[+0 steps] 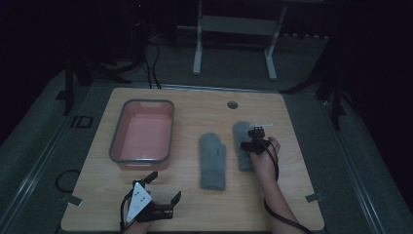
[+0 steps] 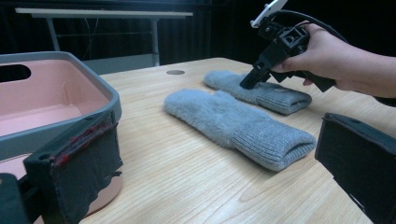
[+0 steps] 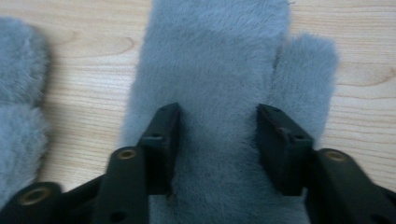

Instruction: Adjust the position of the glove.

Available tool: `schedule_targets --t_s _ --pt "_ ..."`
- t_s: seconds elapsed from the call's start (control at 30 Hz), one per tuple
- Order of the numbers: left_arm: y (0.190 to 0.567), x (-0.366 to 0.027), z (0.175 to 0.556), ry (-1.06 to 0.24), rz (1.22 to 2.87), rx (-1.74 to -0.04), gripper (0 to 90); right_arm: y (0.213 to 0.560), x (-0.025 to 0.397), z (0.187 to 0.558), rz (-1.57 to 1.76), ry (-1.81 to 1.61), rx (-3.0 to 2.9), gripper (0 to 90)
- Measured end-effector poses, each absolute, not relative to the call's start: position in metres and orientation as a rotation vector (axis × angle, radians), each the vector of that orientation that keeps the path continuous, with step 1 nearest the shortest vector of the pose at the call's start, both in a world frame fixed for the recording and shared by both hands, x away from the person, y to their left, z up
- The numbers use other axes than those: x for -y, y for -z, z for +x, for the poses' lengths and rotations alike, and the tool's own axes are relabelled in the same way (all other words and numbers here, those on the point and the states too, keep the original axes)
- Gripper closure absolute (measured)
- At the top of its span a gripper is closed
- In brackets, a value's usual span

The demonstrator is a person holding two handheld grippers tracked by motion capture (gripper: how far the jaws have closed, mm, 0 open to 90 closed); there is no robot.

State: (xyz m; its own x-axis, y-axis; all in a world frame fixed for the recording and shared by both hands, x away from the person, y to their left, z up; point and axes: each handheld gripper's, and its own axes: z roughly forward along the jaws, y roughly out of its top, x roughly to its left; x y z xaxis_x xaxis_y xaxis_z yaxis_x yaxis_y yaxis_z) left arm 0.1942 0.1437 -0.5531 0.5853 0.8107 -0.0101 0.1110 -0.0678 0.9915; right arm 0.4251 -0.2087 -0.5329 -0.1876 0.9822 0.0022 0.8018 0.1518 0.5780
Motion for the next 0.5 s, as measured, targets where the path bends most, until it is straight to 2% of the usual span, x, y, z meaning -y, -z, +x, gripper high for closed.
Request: schedule_targets --t_s 0.13,0.23,0.5 --pt "0.553 -0.143 0.194 -0.692 1.559 -0.801 0.1 0.533 0.204 0.424 1.700 -0.631 -2.044 68.2" --pt "0.553 -0.144 0.194 -0.691 1.557 -0.802 0.1 0.532 0.198 0.423 1.685 -0.575 -2.027 76.3" --pt "0.553 -0.145 0.194 -0.693 1.557 -0.807 0.1 0.521 0.195 0.420 1.694 -0.552 -2.011 81.8"
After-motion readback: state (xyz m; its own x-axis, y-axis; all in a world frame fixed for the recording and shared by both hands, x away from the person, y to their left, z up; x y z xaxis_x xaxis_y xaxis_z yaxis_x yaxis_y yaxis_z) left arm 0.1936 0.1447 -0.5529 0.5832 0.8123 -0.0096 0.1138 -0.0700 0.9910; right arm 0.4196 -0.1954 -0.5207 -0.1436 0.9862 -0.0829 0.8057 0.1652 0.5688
